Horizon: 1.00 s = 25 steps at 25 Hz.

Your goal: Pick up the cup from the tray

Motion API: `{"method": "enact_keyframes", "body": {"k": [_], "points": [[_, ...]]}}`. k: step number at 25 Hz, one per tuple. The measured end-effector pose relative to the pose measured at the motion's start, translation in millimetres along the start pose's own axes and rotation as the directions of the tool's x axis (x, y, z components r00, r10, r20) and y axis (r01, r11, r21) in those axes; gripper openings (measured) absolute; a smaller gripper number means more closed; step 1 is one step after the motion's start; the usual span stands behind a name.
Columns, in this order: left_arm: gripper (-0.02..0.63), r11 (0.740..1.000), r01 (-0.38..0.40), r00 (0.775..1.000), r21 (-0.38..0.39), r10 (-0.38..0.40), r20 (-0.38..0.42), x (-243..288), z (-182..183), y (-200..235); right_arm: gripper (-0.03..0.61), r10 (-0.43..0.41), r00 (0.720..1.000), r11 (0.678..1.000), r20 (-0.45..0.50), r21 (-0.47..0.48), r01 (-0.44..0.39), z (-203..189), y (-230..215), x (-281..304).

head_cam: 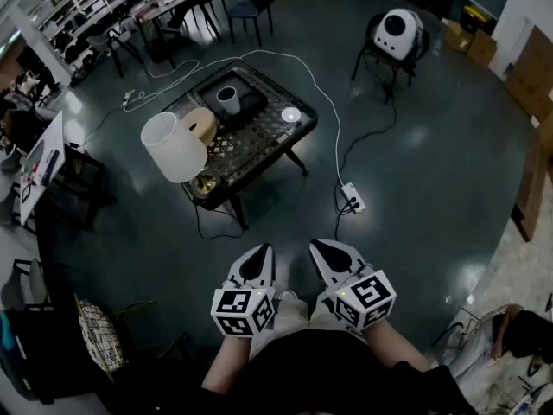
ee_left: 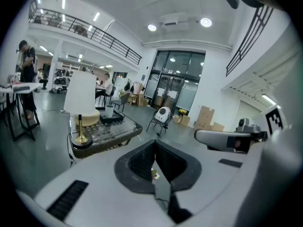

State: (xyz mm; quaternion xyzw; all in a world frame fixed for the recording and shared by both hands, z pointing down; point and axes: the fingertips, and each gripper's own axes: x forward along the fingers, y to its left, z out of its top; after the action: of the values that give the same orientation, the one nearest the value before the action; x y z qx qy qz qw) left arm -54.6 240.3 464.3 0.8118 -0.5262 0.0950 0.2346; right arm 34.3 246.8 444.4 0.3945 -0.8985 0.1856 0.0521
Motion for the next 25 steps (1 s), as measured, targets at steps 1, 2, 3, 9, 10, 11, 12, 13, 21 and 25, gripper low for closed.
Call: {"method": "enact_keyframes", "body": {"k": [1, 2, 3, 9, 10, 11, 12, 13, 21, 25], "points": [[0.011, 0.999, -0.011, 1.000, 0.033, 0.011, 0.007, -2.2, 2.2, -2.8, 0.012, 0.004, 1.000, 1.000, -0.003, -0.012, -0.004, -0.4, 3.7, -1.4], [0.011, 0.998, -0.021, 1.000, 0.062, 0.020, 0.014, -4.5, 4.0, -5.5, 0.012, 0.009, 1.000, 1.000, -0.007, -0.022, -0.009, -1.1, 7.2, -2.6], [0.011, 0.996, -0.027, 1.000, 0.083, 0.025, 0.018, -6.8, 4.9, -7.9, 0.012, 0.013, 1.000, 0.999, -0.012, -0.029, -0.013, -2.4, 10.5, -3.4], [0.011, 0.999, -0.018, 1.000, 0.050, 0.017, 0.022, -17.7, 3.2, -9.1, 0.011, 0.055, 0.998, 0.997, -0.016, -0.056, -0.056, -0.1, 24.8, 6.1], [0.011, 0.999, -0.024, 1.000, 0.041, 0.024, 0.018, -17.9, 2.6, -6.9, 0.011, 0.065, 0.998, 0.996, -0.013, -0.067, -0.065, 3.0, 27.0, 8.7], [0.011, 0.999, -0.030, 0.999, 0.035, 0.029, 0.016, -18.3, 2.0, -4.9, 0.011, 0.073, 0.997, 0.994, -0.011, -0.077, -0.074, 5.5, 29.5, 10.9], [0.011, 0.999, -0.033, 0.999, 0.030, 0.032, 0.015, -19.0, 1.6, -3.1, 0.011, 0.080, 0.997, 0.993, -0.009, -0.087, -0.081, 7.4, 32.2, 12.9], [0.011, 0.999, -0.033, 0.999, 0.029, 0.033, 0.014, -19.6, 1.4, -1.3, 0.011, 0.086, 0.996, 0.992, -0.007, -0.094, -0.086, 8.5, 34.8, 15.0], [0.010, 0.999, -0.025, 1.000, 0.038, 0.024, 0.005, -20.0, 5.9, 22.6, 0.012, 0.124, 0.992, 0.992, 0.012, -0.040, -0.124, 10.0, 50.5, 40.0], [0.011, 0.998, -0.014, 1.000, 0.058, 0.015, -0.013, -20.1, 5.5, 34.8, 0.012, 0.114, 0.993, 0.993, 0.004, -0.032, -0.114, 7.9, 55.4, 54.7]]}}
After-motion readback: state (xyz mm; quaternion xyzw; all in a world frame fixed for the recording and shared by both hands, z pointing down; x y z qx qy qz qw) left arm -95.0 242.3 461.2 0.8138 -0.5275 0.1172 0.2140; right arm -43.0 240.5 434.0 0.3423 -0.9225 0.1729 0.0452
